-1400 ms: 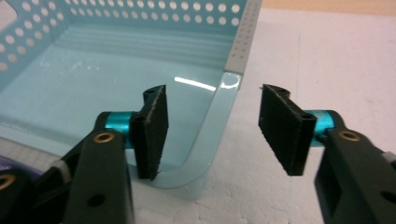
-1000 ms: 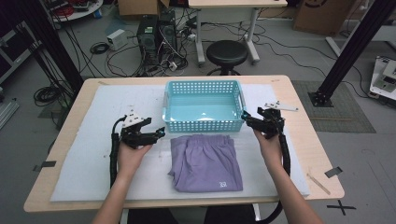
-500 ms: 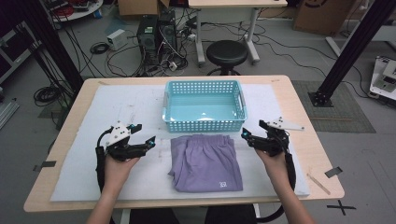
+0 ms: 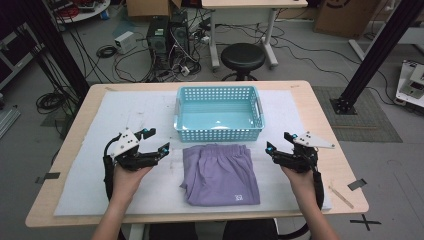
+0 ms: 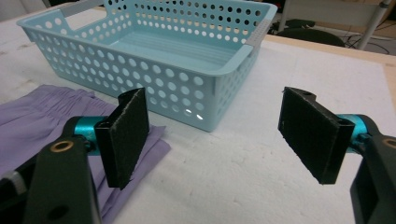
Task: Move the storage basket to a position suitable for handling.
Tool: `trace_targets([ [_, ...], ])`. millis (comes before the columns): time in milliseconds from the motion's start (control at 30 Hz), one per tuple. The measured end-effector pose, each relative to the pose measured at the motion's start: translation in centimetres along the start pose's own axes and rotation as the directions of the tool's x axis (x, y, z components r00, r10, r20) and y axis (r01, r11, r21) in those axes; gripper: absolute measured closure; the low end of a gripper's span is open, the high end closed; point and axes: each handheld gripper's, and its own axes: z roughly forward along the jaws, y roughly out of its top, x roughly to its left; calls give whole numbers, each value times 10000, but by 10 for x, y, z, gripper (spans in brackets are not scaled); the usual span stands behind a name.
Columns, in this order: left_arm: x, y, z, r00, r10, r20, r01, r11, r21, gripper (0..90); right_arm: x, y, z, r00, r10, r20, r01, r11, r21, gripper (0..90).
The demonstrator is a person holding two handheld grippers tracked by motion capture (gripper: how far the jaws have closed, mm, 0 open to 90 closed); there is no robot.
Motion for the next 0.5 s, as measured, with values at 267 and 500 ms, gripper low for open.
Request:
trace_targets([
  [267, -8, -4, -3, 9995, -120, 284, 112, 9996, 267, 270, -6, -1, -3, 9994, -61, -350, 38, 9979, -639, 251],
  [500, -16, -7, -4, 9987, -122, 499, 108, 9995, 285, 270, -4, -1, -2, 9989, -55, -465, 32, 9989, -476, 251],
])
